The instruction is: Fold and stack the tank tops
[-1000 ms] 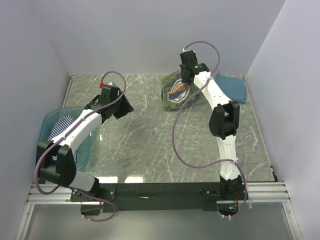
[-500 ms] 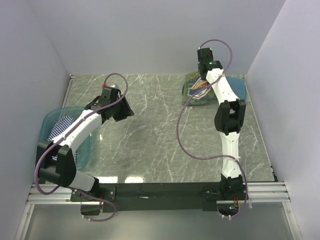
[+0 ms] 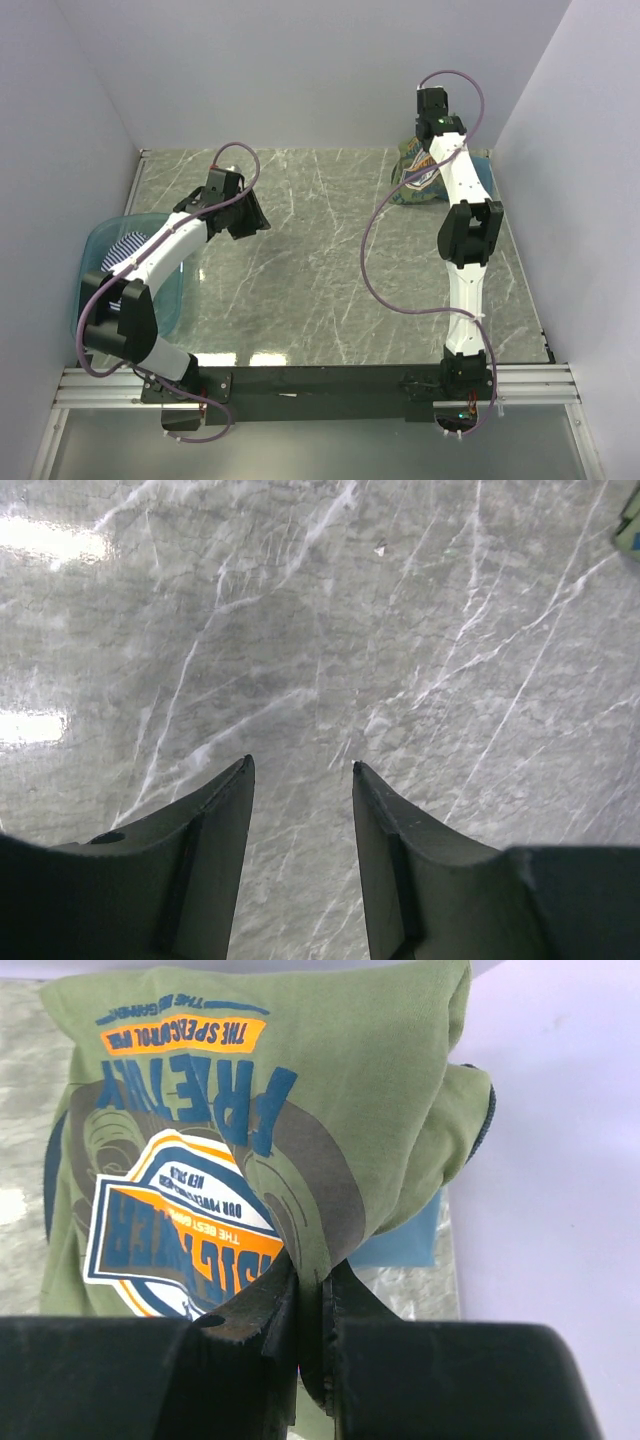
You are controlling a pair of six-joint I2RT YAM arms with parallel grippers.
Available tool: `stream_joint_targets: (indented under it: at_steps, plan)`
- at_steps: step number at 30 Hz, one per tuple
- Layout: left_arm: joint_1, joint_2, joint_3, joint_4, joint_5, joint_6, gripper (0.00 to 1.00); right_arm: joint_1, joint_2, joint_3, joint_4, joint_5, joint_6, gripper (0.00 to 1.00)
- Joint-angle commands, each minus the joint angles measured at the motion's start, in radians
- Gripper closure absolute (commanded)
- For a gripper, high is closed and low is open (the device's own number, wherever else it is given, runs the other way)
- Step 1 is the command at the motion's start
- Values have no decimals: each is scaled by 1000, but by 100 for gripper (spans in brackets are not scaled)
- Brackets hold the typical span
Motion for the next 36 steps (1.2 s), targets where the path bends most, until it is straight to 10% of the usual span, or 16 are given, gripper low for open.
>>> stream_joint_targets:
  at_steps: [1,13,16,28,36]
  plan:
    - [6,20,54,-4,28,37,51,-46,-79,59,43,9,-31,100]
    - [6,52,56,6,46,49,52,-156,-92,-1,40,-32,21,100]
    - [6,53,45,18,51,48,50,-176,-88,-31,18,-14,111,15]
    - [14,-19,25,27,19,15,47,-104,-373,-331,50,-130,438,10]
    - [194,-195,5,-129,-254,-129,44,307,-715,-850,288,-204,558,9]
